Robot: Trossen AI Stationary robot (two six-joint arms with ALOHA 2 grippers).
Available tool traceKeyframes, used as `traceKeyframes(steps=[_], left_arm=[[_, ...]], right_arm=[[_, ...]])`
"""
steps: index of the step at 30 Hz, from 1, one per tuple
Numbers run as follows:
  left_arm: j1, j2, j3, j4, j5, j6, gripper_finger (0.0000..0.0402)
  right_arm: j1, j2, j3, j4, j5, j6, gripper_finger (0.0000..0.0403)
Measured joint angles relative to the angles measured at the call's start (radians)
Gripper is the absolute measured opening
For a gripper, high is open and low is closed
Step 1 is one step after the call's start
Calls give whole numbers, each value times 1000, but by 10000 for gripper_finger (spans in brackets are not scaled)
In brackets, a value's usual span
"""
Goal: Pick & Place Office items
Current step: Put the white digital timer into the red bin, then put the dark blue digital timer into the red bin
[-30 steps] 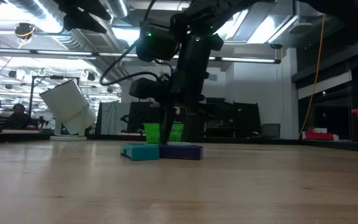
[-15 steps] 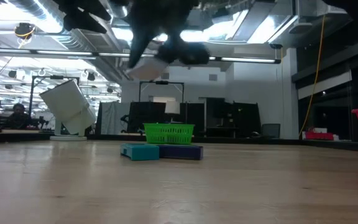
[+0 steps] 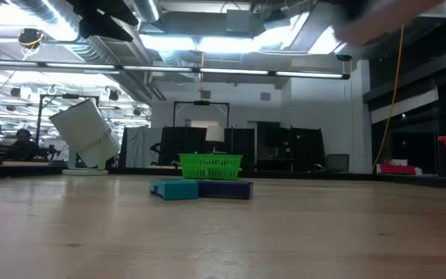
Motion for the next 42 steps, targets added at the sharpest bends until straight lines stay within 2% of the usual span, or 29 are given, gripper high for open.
traceKeyframes(steps=[9,16,21,28,34,37,42], left_arm=[[0,0,0,0,14,-21,258],[0,0,0,0,26,-26,258],[0,0,0,12,27,-29,258],[0,0,0,13,58,-46,258],[-1,0,0,13,60,-54,258],[-1,0,0,13,60,-61,258],[-1,0,0,16,71,-71,258]], right_arm=[[176,0,-53,-17,-42,403,147],[268,0,-210,42,-121,592,148],[275,0,-268,80,-151,602,157],[247,-1,-272,-3,-100,550,216],[223,-2,-272,-8,-87,500,224],[200,-43,-274,16,42,499,224],[107,-184,-272,103,421,462,225]])
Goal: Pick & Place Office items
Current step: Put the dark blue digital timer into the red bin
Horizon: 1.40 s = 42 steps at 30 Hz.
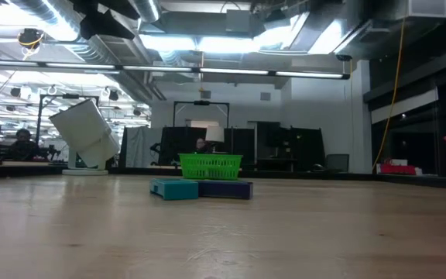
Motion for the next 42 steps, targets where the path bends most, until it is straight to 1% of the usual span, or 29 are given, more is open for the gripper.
traceKeyframes(steps=[2,3,4,5,7,8,9,11,13,16,18,22,25,30,34,38,39,42], left_arm=[[0,0,0,0,10,0,258],[0,0,0,0,14,0,258],[0,0,0,0,16,0,258],[0,0,0,0,16,0,258],[0,0,0,0,16,0,258],[0,0,0,0,16,0,258],[0,0,0,0,16,0,258],[0,0,0,-1,16,0,258],[0,0,0,-1,16,0,258],[0,0,0,-7,16,0,258],[0,0,0,-8,16,0,258],[0,0,0,-8,16,0,258],[0,0,0,-8,15,0,258],[0,0,0,-8,14,0,258],[0,0,0,-8,9,1,258],[0,0,0,-8,5,4,258],[0,0,0,-8,5,4,258],[0,3,0,-8,5,4,258]], right_arm=[[-50,-47,0,57,99,-84,225],[-78,-66,0,106,110,-164,225],[-108,-83,0,165,96,-270,225],[-140,-91,2,224,54,-389,224],[-201,-89,3,336,-68,-633,221],[-226,-81,2,358,-102,-738,218],[-252,-69,2,373,-108,-835,215],[-292,-49,1,401,-121,-961,207],[-324,-44,-1,435,-126,-1038,196],[-362,-46,1,505,-132,-1045,177],[-384,-46,1,525,-184,-1086,166],[-421,-42,-16,503,-278,-1152,154],[-441,-29,-73,485,-325,-1196,151],[-457,-33,-225,590,-421,-1200,148],[-456,-32,-343,708,-434,-1182,148],[-457,-32,-420,783,-435,-1175,148],[-458,-32,-433,802,-449,-1174,148],[-472,-32,-464,802,-541,-1150,156]])
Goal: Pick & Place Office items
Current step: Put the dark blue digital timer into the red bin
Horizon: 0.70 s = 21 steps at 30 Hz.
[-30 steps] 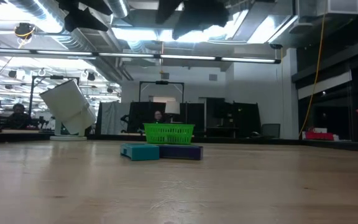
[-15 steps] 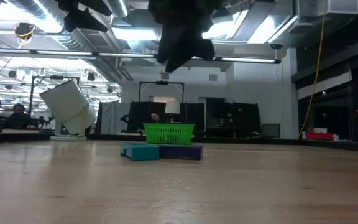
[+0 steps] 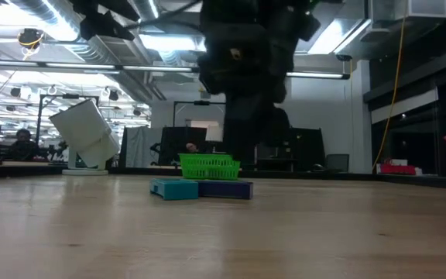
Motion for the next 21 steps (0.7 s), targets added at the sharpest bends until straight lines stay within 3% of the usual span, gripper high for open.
traceKeyframes(steps=[13,21], left_arm=[[0,47,0,0,-4,-11,258],[0,75,0,0,4,-11,258]], right_arm=[[-3,0,-20,57,50,-34,274],[18,41,-18,95,98,-65,276]])
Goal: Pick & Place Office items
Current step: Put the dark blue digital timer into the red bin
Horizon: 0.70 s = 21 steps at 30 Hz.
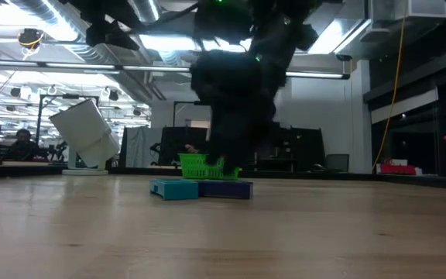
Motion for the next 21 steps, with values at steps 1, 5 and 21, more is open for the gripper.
traceKeyframes(steps=[1,5,21], left_arm=[[0,0,0,0,0,0,258],[0,3,0,0,4,0,258],[0,3,0,0,5,4,258]], right_arm=[[7,12,-1,-8,-1,-5,275],[38,47,-1,4,-22,-8,274],[29,83,3,-22,75,75,175]])
